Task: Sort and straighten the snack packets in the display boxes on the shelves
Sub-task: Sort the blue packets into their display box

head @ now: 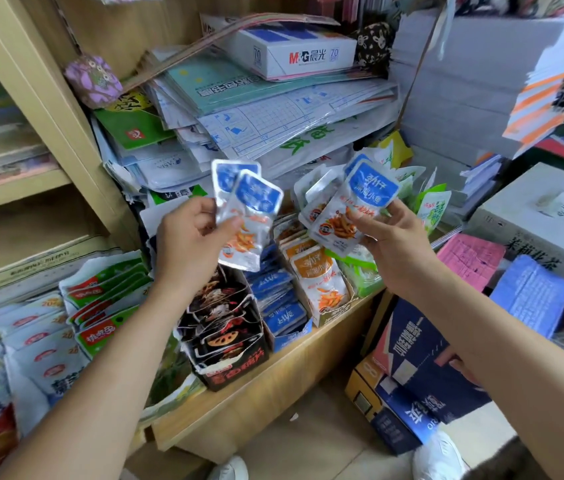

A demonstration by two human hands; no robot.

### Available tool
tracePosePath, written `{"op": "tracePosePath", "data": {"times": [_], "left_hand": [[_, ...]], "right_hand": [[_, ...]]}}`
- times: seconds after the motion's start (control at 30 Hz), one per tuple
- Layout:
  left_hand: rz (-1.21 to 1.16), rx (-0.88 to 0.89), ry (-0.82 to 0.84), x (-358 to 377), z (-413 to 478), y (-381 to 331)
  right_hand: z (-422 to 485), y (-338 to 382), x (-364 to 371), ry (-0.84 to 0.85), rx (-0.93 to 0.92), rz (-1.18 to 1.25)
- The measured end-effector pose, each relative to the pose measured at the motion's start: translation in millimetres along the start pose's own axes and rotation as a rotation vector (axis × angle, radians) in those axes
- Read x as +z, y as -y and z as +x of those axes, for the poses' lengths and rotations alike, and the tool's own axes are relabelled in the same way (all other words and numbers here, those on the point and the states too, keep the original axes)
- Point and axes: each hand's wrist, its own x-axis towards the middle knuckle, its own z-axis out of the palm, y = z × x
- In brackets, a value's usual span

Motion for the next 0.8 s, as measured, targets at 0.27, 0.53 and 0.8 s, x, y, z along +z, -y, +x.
{"op": "tracePosePath", "data": {"times": [0.27,0.53,0.8], "left_hand": [[0.066,0.162,-0.270,-9.2,2.2,2.7],[0.025,0.181,-0.346,-21.7,6.4,9.6],[0.000,0.204,-0.344,-24.3,9.9,14.2]], "right_hand": [[7.5,-19.0,36.9,0.261,-0.118,-0.274],[32.5,-40.9,67.7,0.279,-0.205,-0.562],[43.6,-57.5,72.9,0.381,-0.301,-1.038]]}}
